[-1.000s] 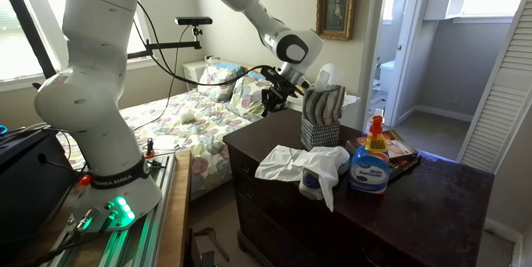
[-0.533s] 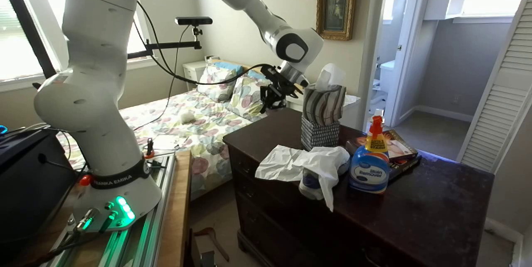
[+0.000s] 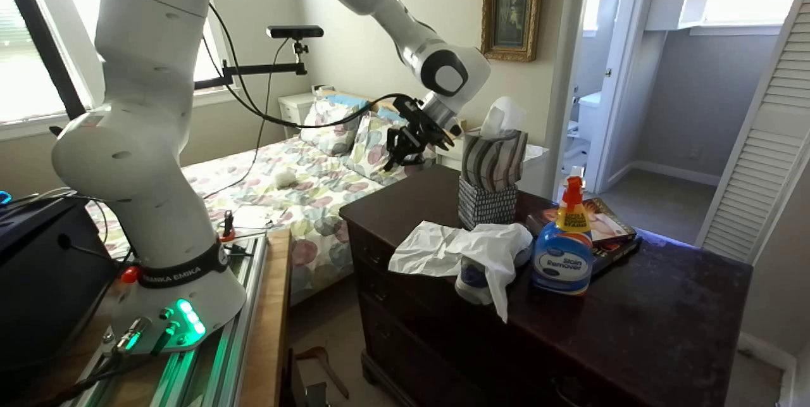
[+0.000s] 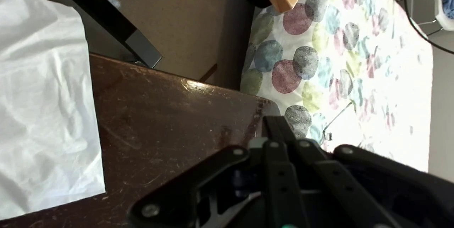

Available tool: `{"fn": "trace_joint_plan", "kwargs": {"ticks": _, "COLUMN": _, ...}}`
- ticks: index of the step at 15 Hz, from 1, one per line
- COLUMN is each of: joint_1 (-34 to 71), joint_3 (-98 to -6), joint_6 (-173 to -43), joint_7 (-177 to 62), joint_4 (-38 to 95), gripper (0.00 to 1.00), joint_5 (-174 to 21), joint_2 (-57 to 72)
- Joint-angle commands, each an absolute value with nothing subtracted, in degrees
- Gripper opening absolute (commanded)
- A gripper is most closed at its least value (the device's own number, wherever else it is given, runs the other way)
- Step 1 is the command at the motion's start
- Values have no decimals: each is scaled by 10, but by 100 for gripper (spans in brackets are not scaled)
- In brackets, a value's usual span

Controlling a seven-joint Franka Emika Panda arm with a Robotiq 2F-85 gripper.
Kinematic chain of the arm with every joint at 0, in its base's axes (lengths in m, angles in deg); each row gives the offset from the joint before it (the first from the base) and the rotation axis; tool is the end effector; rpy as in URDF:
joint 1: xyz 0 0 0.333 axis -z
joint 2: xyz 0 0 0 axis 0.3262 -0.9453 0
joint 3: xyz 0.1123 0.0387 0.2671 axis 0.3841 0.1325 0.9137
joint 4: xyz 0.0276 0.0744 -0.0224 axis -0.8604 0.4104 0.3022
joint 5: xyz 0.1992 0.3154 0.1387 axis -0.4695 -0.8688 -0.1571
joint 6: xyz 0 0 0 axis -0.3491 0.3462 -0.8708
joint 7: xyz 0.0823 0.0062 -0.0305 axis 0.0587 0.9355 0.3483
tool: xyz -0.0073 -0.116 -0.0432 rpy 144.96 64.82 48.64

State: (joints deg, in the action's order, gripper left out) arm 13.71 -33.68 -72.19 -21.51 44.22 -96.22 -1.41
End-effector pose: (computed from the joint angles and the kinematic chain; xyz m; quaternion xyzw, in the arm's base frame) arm 0.5031 0.2131 0.2151 -0.8696 -0.3538 0.2710 0.2126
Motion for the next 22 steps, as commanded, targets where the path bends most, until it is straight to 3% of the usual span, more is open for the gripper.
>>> {"fn": "trace_joint_plan", "kwargs": {"ticks": 1, "joint_1": 139, "joint_3": -340, "joint_6": -682, "joint_7": -216, "joint_4": 416, "gripper": 0, "joint_5": -966, "joint_2": -34}}
{"fn": "trace_joint_plan", "kwargs": {"ticks": 22, "joint_1": 121, "joint_3": -362, "joint_6": -723, "joint_7": -292, "joint_4": 364, "gripper": 0, "joint_5": -884, "joint_2": -126}}
